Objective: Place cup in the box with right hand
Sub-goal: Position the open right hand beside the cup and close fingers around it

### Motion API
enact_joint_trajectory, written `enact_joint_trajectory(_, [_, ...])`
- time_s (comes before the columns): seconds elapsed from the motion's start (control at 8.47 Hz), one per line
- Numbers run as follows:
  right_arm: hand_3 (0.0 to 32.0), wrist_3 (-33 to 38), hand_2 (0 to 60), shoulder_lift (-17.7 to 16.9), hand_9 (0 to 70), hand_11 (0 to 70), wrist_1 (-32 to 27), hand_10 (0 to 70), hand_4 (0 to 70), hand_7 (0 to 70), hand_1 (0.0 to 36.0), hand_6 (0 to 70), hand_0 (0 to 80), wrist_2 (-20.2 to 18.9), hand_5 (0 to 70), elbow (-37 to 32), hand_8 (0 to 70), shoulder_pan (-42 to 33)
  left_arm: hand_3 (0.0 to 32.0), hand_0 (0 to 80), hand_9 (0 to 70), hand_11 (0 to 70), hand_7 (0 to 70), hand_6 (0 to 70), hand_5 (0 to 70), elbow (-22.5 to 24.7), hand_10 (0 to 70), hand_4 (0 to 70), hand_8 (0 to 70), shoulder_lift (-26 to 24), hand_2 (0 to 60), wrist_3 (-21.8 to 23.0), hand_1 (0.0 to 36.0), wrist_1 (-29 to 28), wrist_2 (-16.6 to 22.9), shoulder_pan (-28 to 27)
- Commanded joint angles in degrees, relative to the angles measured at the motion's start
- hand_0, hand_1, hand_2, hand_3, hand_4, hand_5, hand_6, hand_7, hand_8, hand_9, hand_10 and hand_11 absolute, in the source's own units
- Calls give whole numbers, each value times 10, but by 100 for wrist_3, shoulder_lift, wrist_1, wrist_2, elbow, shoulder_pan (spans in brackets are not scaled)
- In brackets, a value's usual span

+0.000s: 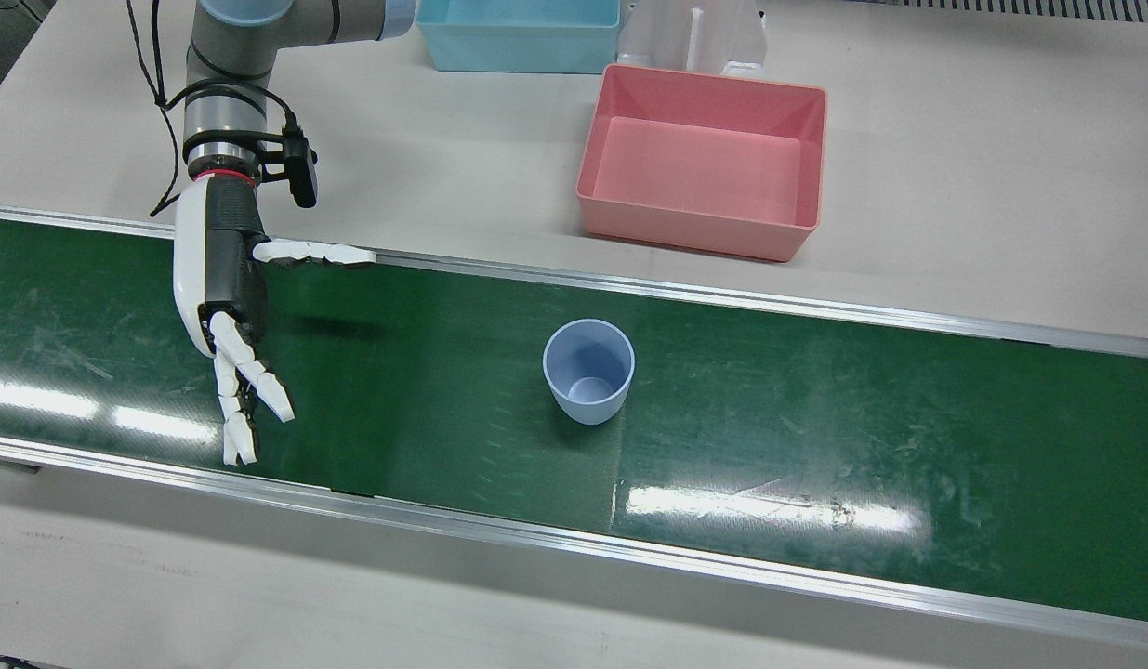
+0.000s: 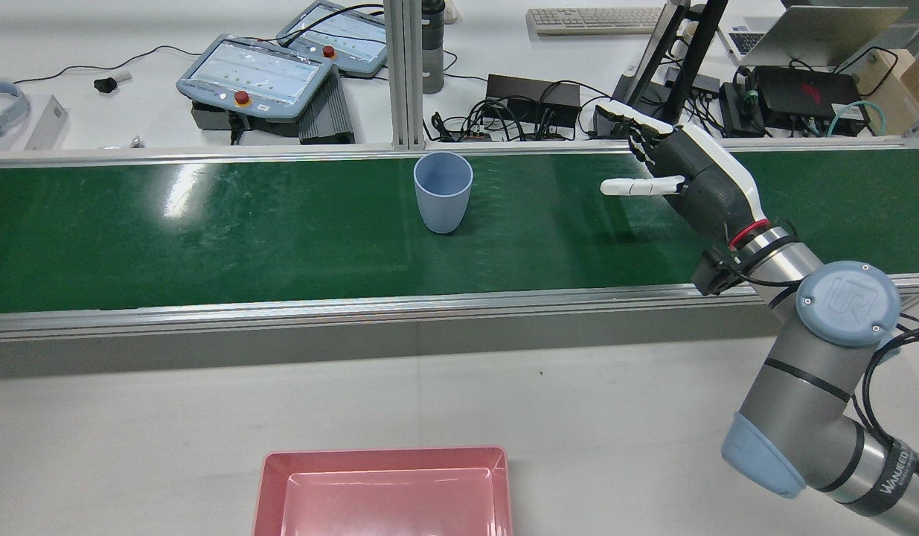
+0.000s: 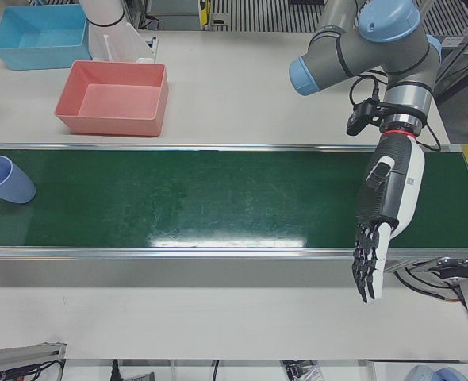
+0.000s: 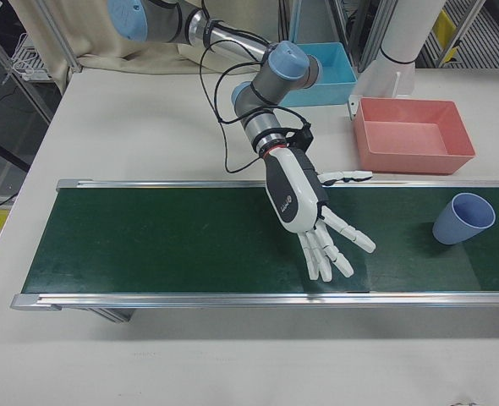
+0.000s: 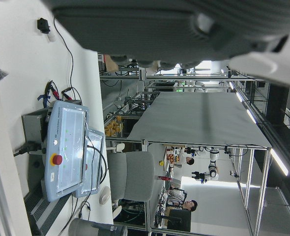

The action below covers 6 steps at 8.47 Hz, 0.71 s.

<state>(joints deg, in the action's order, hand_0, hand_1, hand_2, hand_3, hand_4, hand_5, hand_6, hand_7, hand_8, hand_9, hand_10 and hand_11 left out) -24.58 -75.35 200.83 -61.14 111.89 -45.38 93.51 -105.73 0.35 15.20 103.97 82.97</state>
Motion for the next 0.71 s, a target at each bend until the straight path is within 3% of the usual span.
enact_joint_trajectory(0.0, [0, 6, 76, 2, 26, 0, 0, 0, 0, 120, 201, 39, 500, -3, 47, 0, 0, 12, 0, 0, 0, 0, 0, 0, 0, 0, 0, 0, 0, 0, 0, 0, 0, 0, 0, 0])
enact_joint_trajectory(0.59, [0, -3, 78, -7, 25, 0, 0, 0, 0, 122, 204, 39, 502, -3, 48, -44, 0, 12, 0, 0, 0, 0, 0, 0, 0, 0, 0, 0, 0, 0, 0, 9, 0, 0, 0, 0])
